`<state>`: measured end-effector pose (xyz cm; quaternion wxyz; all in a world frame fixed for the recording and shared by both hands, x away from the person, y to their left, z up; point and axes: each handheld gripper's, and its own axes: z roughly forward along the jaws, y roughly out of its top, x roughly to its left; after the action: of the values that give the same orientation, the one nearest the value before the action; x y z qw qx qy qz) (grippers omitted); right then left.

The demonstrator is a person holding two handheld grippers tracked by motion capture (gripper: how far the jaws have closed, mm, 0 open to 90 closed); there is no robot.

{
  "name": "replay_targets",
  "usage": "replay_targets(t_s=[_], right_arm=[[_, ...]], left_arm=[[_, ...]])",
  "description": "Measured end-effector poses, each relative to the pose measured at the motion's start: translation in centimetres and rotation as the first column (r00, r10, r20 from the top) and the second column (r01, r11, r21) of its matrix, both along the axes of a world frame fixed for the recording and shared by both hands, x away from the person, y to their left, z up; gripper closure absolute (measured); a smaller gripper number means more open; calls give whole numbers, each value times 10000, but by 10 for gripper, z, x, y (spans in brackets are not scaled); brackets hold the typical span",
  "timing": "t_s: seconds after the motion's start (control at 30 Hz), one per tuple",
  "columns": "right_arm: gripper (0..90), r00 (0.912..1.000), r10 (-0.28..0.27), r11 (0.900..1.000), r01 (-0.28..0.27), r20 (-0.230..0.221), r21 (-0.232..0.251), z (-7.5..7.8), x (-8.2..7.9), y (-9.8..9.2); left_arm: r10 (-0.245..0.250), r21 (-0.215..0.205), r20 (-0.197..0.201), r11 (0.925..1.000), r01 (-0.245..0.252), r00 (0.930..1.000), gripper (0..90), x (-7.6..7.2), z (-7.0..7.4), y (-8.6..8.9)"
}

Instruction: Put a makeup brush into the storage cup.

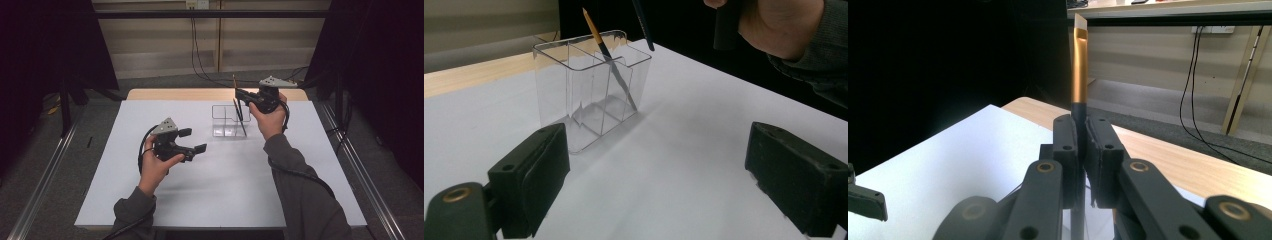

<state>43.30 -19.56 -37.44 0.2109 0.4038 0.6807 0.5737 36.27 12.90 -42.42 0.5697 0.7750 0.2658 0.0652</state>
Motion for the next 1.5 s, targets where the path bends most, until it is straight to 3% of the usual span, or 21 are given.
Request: replay_targets(t_s=[0.7, 1.5], right_arm=[[845, 9995, -310, 9995, 311, 113, -79, -1, 9, -3], [844, 9992, -395, 9984, 392, -63, -403, -12, 16, 1]], left_arm=[[40, -48, -40, 10000, -40, 10000, 105, 0, -1, 1], [31, -62, -41, 10000, -31, 10000, 105, 1, -2, 2]])
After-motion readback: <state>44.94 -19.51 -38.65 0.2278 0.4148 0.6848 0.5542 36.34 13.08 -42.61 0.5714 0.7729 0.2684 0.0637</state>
